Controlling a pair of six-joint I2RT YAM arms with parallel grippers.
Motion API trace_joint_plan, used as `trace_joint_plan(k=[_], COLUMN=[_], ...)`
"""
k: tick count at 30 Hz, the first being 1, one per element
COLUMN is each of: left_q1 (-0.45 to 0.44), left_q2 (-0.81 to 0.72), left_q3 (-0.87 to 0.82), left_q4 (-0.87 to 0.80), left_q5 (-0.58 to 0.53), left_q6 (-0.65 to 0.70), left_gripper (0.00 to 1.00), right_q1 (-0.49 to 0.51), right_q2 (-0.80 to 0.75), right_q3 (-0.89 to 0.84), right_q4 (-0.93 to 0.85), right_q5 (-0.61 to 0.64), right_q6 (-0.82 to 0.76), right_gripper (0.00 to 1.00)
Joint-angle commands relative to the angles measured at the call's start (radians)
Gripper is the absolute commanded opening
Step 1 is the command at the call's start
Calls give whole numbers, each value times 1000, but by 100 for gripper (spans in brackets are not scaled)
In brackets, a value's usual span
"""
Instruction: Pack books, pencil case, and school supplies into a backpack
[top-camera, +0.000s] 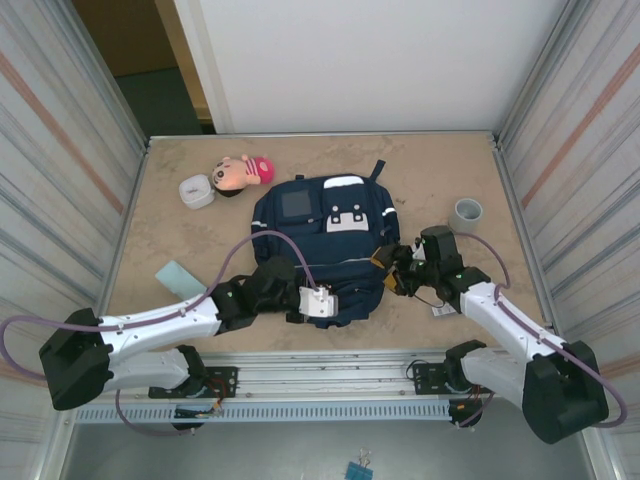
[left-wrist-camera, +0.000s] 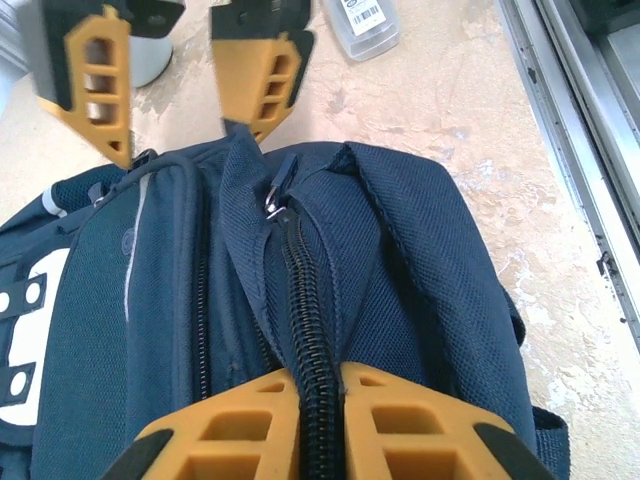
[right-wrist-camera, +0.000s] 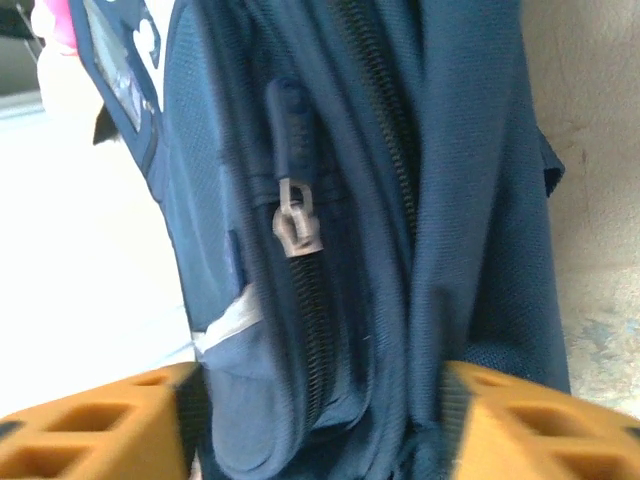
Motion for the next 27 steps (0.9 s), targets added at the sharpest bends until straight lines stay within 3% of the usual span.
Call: trace_joint_plan(k=[1, 2, 3, 5, 11, 16, 24, 26, 27], left_q1=[-12, -11, -12, -11, -12, -26, -54, -55, -54], left_q2=[-19, -12, -5, -4, -55, -9, 135, 183, 202], left_q3=[18, 33, 47, 55, 24, 77, 134, 148, 151], left_q4=[42, 1, -38, -87, -24, -12, 64, 64, 67], left_q5=[23, 32, 39, 35, -103, -191, -415, -485, -505], left_q6=[11, 3, -4, -32, -175, -308, -369, -384, -389], left_gripper=[21, 26, 32, 42, 62, 77, 83, 73, 60], right_q1=[16, 17, 20, 24, 32, 62, 92, 94, 94], right_q2=[2, -4, -12, -25, -38, -30, -18, -22, -24], right_q3=[21, 40, 63, 120, 203, 256, 319, 334, 341], right_q4=[149, 168, 158, 118, 81, 79, 47, 37, 26], right_q5=[23, 21, 22, 14, -21, -26, -26, -35, -38], right_q6=[29, 11, -10, -72, -107, -114, -131, -156, -161], right_gripper=[32, 18, 10, 0, 0, 0, 0, 0, 0])
